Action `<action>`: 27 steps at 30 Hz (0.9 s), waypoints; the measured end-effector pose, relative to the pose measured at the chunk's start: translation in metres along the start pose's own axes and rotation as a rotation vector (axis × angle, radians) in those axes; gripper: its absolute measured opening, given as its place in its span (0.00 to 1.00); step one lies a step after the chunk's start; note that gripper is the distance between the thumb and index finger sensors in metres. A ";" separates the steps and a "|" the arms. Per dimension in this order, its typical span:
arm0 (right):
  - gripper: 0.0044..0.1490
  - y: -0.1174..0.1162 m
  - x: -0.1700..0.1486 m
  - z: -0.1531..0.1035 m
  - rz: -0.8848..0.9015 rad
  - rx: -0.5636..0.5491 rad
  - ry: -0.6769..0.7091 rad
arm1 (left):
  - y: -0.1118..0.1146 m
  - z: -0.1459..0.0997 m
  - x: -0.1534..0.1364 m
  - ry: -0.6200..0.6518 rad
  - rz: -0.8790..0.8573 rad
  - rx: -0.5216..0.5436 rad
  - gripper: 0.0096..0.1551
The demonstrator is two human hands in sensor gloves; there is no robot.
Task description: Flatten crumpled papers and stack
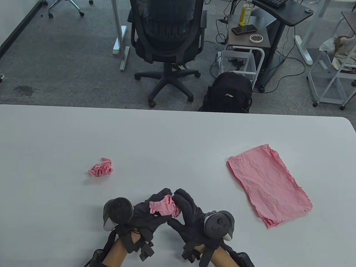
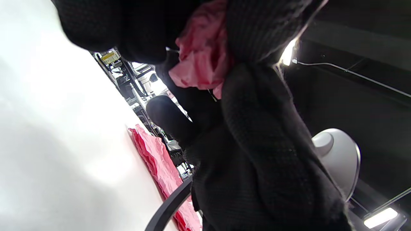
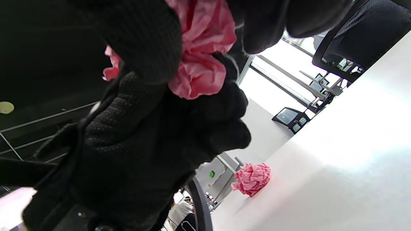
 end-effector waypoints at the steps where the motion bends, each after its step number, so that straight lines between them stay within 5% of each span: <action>1: 0.49 0.003 0.001 0.001 0.022 -0.019 0.017 | 0.000 0.000 0.001 0.000 0.004 0.002 0.47; 9: 0.52 0.005 -0.001 -0.001 -0.029 -0.068 -0.018 | -0.004 -0.001 0.003 0.006 0.068 0.035 0.40; 14: 0.46 0.014 -0.004 -0.002 -0.138 -0.137 -0.075 | -0.004 -0.002 0.004 -0.001 0.082 0.060 0.35; 21: 0.43 0.019 0.000 -0.005 -0.298 -0.159 -0.089 | 0.008 0.000 -0.001 -0.010 -0.087 0.040 0.34; 27: 0.41 0.014 0.024 -0.004 -0.161 -0.155 0.158 | 0.002 -0.003 -0.008 -0.060 -0.136 0.069 0.35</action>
Point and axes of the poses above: the tracker on the back of each hand, its own x axis roughly to the thumb side, its own z axis roughly from the wrist to the fingertips, y = z × x, the point moved 4 cm from there along z, roughly from the wrist to the fingertips, and after that the axes turned 2 degrees about y, right-handed, at the moved point
